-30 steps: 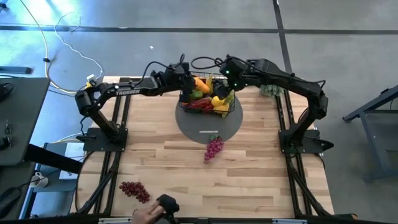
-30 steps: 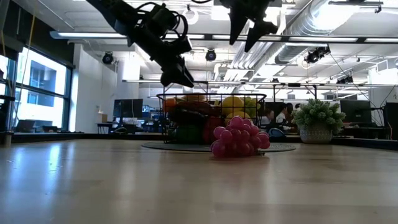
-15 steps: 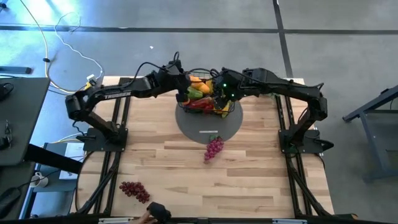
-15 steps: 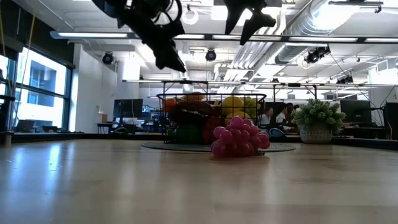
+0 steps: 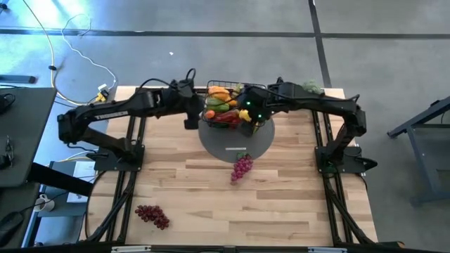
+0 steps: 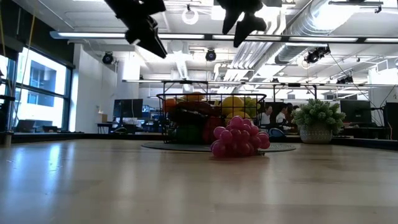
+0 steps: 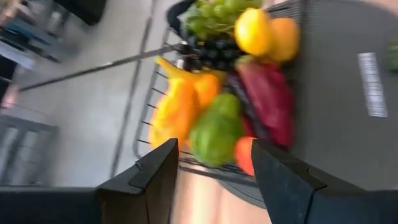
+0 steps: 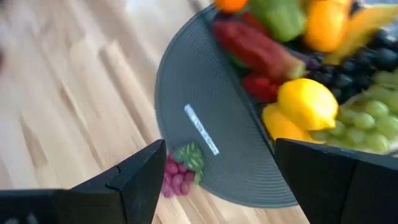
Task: Build produce basket
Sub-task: Put the pink grapes into the wire basket
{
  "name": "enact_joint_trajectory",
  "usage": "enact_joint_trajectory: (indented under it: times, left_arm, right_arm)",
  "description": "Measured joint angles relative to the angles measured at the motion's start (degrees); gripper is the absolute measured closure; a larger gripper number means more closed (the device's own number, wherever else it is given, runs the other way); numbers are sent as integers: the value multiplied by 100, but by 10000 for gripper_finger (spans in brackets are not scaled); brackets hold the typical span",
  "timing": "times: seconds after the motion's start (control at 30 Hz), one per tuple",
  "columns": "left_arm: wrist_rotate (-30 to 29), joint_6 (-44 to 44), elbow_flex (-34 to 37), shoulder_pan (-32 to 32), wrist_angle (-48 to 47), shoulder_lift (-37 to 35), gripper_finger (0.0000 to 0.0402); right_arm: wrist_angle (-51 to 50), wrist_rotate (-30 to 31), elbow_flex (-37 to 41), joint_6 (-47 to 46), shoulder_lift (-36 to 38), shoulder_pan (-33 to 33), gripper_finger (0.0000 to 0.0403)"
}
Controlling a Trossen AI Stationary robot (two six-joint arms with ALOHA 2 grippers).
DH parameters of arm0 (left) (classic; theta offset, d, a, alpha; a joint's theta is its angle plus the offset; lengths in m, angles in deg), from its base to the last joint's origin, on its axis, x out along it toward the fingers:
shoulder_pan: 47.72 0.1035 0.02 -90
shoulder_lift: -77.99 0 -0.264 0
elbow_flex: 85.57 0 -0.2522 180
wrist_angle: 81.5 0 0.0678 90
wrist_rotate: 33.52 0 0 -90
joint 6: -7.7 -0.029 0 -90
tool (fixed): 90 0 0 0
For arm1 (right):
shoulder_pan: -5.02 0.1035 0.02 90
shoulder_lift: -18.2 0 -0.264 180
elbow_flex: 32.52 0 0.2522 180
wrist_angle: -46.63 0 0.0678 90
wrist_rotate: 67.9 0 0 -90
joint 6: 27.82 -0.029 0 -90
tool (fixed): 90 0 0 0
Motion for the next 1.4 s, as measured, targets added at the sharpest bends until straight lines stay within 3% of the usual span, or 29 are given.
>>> enact_joint_trajectory:
  times: [0.33, 0.5, 0.63, 0.77, 1.03, 1.4]
  left_arm:
    - [254, 1901, 0, -486, -1054, -422, 211]
    - [295, 2788, 0, -633, -1389, -493, 211]
    - [695, 3407, 0, -741, -1729, -516, 211]
    - [974, 3767, 0, -866, -1963, -528, 211]
    - [674, 4609, 0, -922, -2367, -621, 211]
    - [334, 4713, 0, -908, -2421, -619, 211]
  right_arm:
    - [-166, -636, 0, 2445, -411, 26, 121]
    - [-226, -679, -2, 3786, -476, 172, 121]
    - [-303, -679, -2, 4468, -628, 292, 121]
    - [-401, -673, -2, 4801, -958, 452, 121]
    - [-566, -675, -2, 5220, -1643, 819, 121]
    - [-576, -676, -2, 5230, -2393, 1226, 121]
